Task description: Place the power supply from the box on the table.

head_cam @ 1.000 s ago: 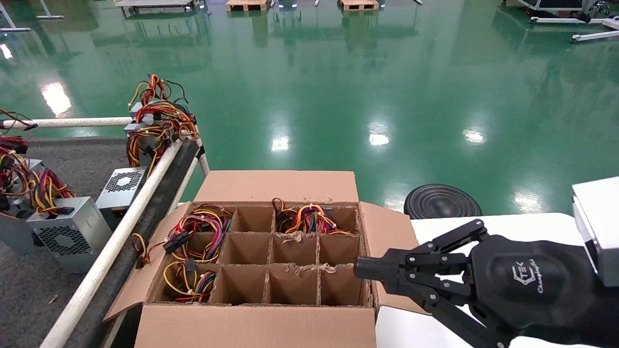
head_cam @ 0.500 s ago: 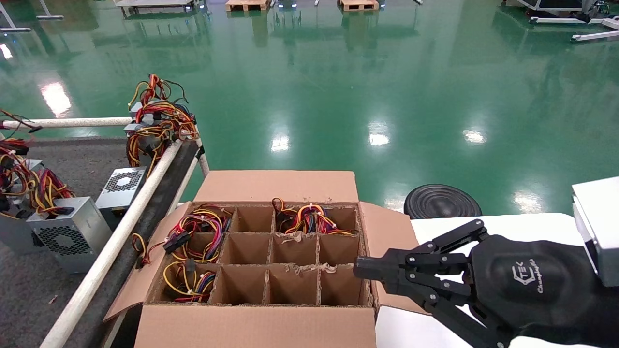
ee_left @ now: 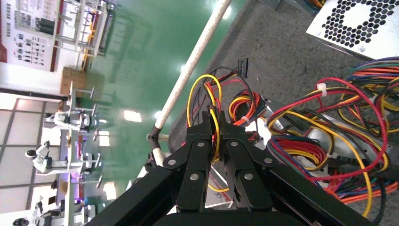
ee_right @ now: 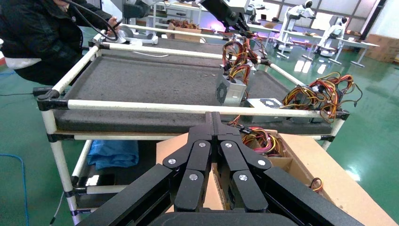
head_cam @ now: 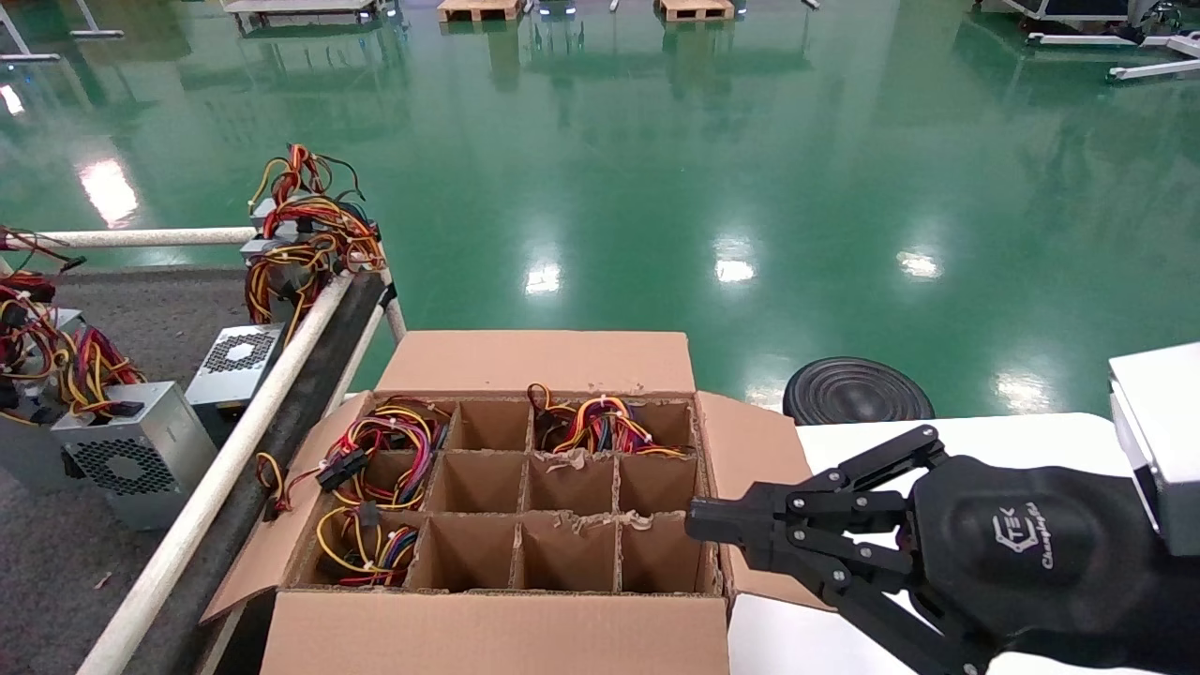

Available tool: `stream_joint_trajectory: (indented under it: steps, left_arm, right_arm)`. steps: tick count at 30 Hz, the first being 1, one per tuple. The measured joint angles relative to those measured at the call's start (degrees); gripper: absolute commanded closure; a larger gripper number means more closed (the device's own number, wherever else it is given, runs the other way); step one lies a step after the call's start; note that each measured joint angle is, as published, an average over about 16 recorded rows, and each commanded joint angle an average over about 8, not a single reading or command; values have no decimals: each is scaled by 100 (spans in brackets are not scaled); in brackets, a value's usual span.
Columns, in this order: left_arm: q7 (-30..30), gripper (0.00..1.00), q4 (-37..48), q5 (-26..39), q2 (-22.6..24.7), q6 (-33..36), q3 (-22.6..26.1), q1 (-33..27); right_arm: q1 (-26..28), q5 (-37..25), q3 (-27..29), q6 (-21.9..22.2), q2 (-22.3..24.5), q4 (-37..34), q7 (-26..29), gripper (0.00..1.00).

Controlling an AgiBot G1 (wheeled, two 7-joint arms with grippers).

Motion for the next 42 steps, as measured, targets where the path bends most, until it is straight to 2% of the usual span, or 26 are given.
stream_joint_trajectory:
  steps: [42]
  left_arm:
    - [-231, 0, -30, 101, 10, 113, 101, -52]
  right_arm:
    - [-1, 1, 0, 2, 1, -2, 0, 100]
